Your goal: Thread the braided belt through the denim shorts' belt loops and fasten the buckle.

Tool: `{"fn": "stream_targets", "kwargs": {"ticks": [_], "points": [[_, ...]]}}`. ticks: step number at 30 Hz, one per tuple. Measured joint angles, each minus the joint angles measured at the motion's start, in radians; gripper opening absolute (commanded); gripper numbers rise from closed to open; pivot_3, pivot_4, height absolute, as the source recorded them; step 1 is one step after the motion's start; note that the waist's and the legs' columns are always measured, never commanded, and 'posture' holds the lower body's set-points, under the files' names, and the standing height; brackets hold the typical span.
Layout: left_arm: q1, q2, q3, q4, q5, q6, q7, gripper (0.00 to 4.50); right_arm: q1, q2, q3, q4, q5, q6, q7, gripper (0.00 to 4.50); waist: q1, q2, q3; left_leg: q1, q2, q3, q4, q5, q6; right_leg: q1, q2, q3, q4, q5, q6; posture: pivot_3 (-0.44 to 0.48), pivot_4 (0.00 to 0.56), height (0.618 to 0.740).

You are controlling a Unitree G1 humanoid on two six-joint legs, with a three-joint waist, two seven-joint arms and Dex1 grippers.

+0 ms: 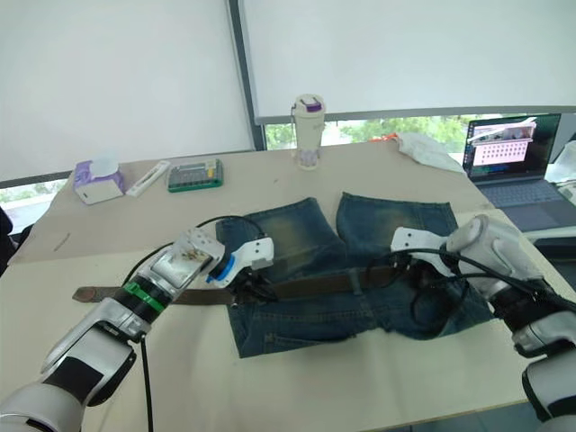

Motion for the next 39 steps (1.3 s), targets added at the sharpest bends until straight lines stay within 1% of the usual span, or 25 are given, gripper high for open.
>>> {"fn": "stream_targets", "kwargs": {"ticks": [1, 4, 5, 9, 11, 13, 14, 16, 18, 20, 21, 22, 24, 26, 28, 29, 31, 32, 33, 34, 36, 37, 38, 39], "points": [[0.005, 0.0, 0.007, 0.002, 0.004, -0.012, 0.009, 0.0, 0.012, 0.009, -0.013, -0.023, -0.006, 0.018, -0.024, 0.09, 0.0, 0.0, 0.0, 0.001, 0.0, 0.0, 0.0, 0.0, 0.0, 0.0, 0.0, 0.001, 0.0, 0.0, 0.0, 0.0, 0.15, 0.74], [-0.018, -0.021, 0.026, 0.101, 0.03, -0.101, 0.073, 0.0, 0.009, 0.088, -0.056, -0.018, -0.036, 0.05, -0.129, 0.07, -0.002, 0.0, 0.0, 0.004, 0.0, 0.002, 0.0, 0.001, -0.001, 0.001, 0.0, 0.003, 0.0, 0.0, 0.0, 0.0, 0.15, 0.74], [-0.059, -0.042, 0.041, 0.197, 0.053, -0.17, 0.139, 0.0, -0.017, 0.143, -0.068, 0.027, -0.053, 0.046, -0.193, 0.07, -0.002, -0.001, 0.001, 0.004, 0.0, 0.003, 0.001, 0.001, -0.002, 0.001, 0.0, 0.003, -0.001, 0.001, -0.002, 0.0, 0.15, 0.74], [-0.179, -0.068, 0.099, 0.47, 0.124, -0.38, 0.329, 0.0, -0.113, 0.262, -0.091, 0.177, -0.086, -0.025, -0.365, 0.07, -0.006, -0.002, 0.002, 0.001, 0.0, 0.003, 0.001, 0.004, -0.006, -0.006, 0.001, 0.003, 0.001, 0.004, -0.004, 0.0, 0.15, 0.74], [-0.225, -0.068, 0.149, 0.548, 0.129, -0.51, 0.363, 0.0, -0.159, 0.29, -0.128, 0.23, -0.089, -0.074, -0.433, 0.07, -0.005, -0.002, 0.001, -0.005, 0.0, 0.004, 0.0, 0.004, -0.006, -0.013, 0.001, 0.003, 0.005, 0.005, -0.004, 0.0, 0.15, 0.74], [-0.232, -0.064, 0.194, 0.566, 0.12, -0.595, 0.355, 0.0, -0.176, 0.293, -0.164, 0.231, -0.086, -0.095, -0.458, 0.07, -0.002, -0.001, 0.001, -0.009, -0.001, 0.004, 0.002, 0.004, -0.006, -0.017, -0.001, 0.0, 0.005, 0.005, -0.003, 0.0, 0.15, 0.74], [-0.218, -0.06, 0.218, 0.549, 0.103, -0.619, 0.334, 0.0, -0.165, 0.293, -0.19, 0.203, -0.077, -0.097, -0.459, 0.07, -0.001, -0.001, 0.001, -0.009, -0.001, 0.003, 0.002, 0.004, -0.006, -0.018, -0.002, -0.001, 0.005, 0.005, -0.003, 0.0, 0.15, 0.74], [-0.143, -0.036, 0.274, 0.431, 0.049, -0.65, 0.27, 0.0, -0.089, 0.284, -0.255, 0.062, -0.041, -0.084, -0.45, 0.07, -0.004, 0.0, 0.0, -0.011, 0.0, 0.001, 0.002, 0.004, -0.006, -0.018, -0.004, -0.002, 0.003, 0.005, -0.003, 0.0, 0.15, 0.74], [-0.02, 0.003, 0.31, 0.252, 0.0, -0.67, 0.216, 0.0, 0.046, 0.258, -0.304, -0.138, -0.004, -0.062, -0.421, 0.07, -0.007, 0.001, -0.001, -0.011, 0.001, -0.001, 0.0, 0.004, -0.006, -0.018, -0.006, -0.002, 0.002, 0.005, -0.003, 0.0, 0.15, 0.74], [0.107, 0.037, 0.339, 0.077, -0.044, -0.627, 0.195, 0.0, 0.196, 0.234, -0.352, -0.322, 0.026, -0.026, -0.399, 0.07, -0.008, 0.002, -0.002, -0.012, 0.0, -0.002, 0.0, 0.004, -0.005, -0.018, -0.005, -0.002, 0.003, 0.005, -0.003, 0.0, 0.15, 0.74], [0.15, 0.047, 0.348, 0.018, -0.053, -0.608, 0.193, 0.0, 0.25, 0.225, -0.364, -0.379, 0.031, -0.02, -0.394, 0.07, -0.008, 0.003, -0.002, -0.012, 0.0, -0.003, 0.0, 0.004, -0.005, -0.017, -0.002, -0.002, 0.004, 0.005, -0.003, 0.0, 0.15, 0.74], [0.214, 0.067, 0.356, -0.072, -0.067, -0.585, 0.192, 0.0, 0.335, 0.213, -0.388, -0.466, 0.037, -0.01, -0.39, 0.07, -0.006, 0.003, -0.002, -0.012, 0.001, -0.003, 0.001, 0.003, -0.005, -0.015, -0.001, -0.001, 0.003, 0.005, -0.003, 0.0, 0.15, 0.74], [0.31, 0.104, 0.363, -0.183, -0.074, -0.574, 0.189, 0.0, 0.462, 0.201, -0.406, -0.578, 0.04, 0.001, -0.39, 0.07, -0.004, 0.003, -0.002, -0.007, 0.001, -0.001, 0.001, 0.003, -0.003, -0.011, 0.0, 0.0, 0.002, 0.005, -0.003, 0.0, 0.15, 0.74], [0.381, 0.135, 0.364, -0.28, -0.112, -0.507, 0.158, 1.01, 0.553, 0.2, -0.411, -0.651, 0.037, -0.004, -0.396, 0.07, -0.002, 0.003, -0.002, -0.002, 0.001, 0.001, 0.001, 0.002, -0.002, -0.007, 0.001, 0.002, 0.001, 0.005, -0.003, 0.0, 0.15, 0.74], [0.433, 0.176, 0.381, -0.378, -0.208, -0.363, 0.116, 1.62, 0.637, 0.194, -0.432, -0.72, 0.042, -0.025, -0.397, 0.07, -0.002, 0.003, -0.002, 0.0, 0.002, 0.001, 0.001, -0.002, 0.004, -0.004, 0.002, 0.001, 0.001, 0.004, -0.002, 0.0, 0.15, 0.74], [0.448, 0.205, 0.398, -0.418, -0.266, -0.273, 0.095, 1.99, 0.678, 0.192, -0.443, -0.753, 0.05, -0.031, -0.392, 0.07, -0.002, 0.003, -0.002, 0.001, 0.002, 0.001, 0.001, -0.002, 0.005, -0.003, 0.003, 0.0, 0.001, 0.004, -0.002, 0.0, 0.15, 0.74], [0.448, 0.305, 0.422, -0.476, -0.388, -0.063, 0.032, 2.61, 0.775, 0.159, -0.455, -0.82, 0.058, -0.05, -0.37, 0.07, -0.003, 0.002, -0.002, 0.001, 0.002, 0.0, 0.001, -0.002, 0.004, -0.002, 0.004, -0.001, 0.002, 0.004, -0.002, 0.0, 0.15, 0.74], [0.443, 0.357, 0.44, -0.483, -0.439, 0.028, -0.006, 2.65, 0.823, 0.143, -0.462, -0.844, 0.063, -0.058, -0.355, 0.07, -0.005, 0.002, -0.002, 0.003, 0.002, 0.0, 0.001, -0.002, 0.004, -0.001, 0.004, -0.001, 0.002, 0.004, -0.001, 0.0, 0.15, 0.74], [0.419, 0.394, 0.449, -0.471, -0.483, 0.11, -0.047, 2.65, 0.877, 0.134, -0.472, -0.867, 0.069, -0.062, -0.343, 0.57, -0.003, 0.002, -0.001, 0.003, 0.001, 0.0, 0.001, -0.002, 0.004, 0.001, 0.004, -0.002, 0.001, 0.004, -0.001, 0.0, 0.15, 0.74], [0.38, 0.408, 0.456, -0.443, -0.511, 0.16, -0.076, 2.65, 0.92, 0.133, -0.479, -0.885, 0.074, -0.064, -0.336, 1.13, 0.0, 0.002, -0.001, 0.004, 0.0, 0.0, 0.001, -0.003, 0.006, 0.002, 0.003, -0.002, 0.0, 0.003, -0.001, 0.0, 0.15, 0.74], [0.265, 0.381, 0.469, -0.342, -0.526, 0.194, -0.104, 2.65, 1.004, 0.133, -0.501, -0.926, 0.107, -0.07, -0.315, 1.78, 0.011, 0.001, 0.0, 0.004, -0.001, 0.0, 0.003, -0.004, 0.007, 0.004, 0.002, -0.003, -0.002, 0.003, 0.0, 0.0, 0.15, 0.74], [0.191, 0.333, 0.476, -0.266, -0.522, 0.187, -0.096, 3.15, 1.057, 0.134, -0.519, -0.946, 0.125, -0.07, -0.304, 2.2, 0.018, 0.0, -0.001, 0.005, -0.001, 0.0, 0.004, -0.004, 0.007, 0.006, 0.002, -0.003, -0.002, 0.003, 0.0, 0.0, 0.15, 0.74], [0.122, 0.27, 0.49, -0.187, -0.508, 0.164, -0.071, 3.35, 1.093, 0.138, -0.537, -0.955, 0.138, -0.068, -0.299, 2.43, 0.023, -0.001, -0.001, 0.006, -0.003, 0.001, 0.006, -0.003, 0.006, 0.007, 0.002, -0.003, -0.002, 0.003, 0.0, 0.0, 0.15, 0.74], [0.042, 0.192, 0.489, -0.104, -0.483, 0.123, -0.036, 3.73, 1.126, 0.14, -0.552, -0.966, 0.148, -0.065, -0.297, 2.81, 0.032, -0.002, 0.0, 0.006, -0.002, 0.001, 0.008, -0.002, 0.003, 0.008, 0.002, -0.003, -0.004, 0.003, 0.0, 0.0, 0.15, 0.74]]}}
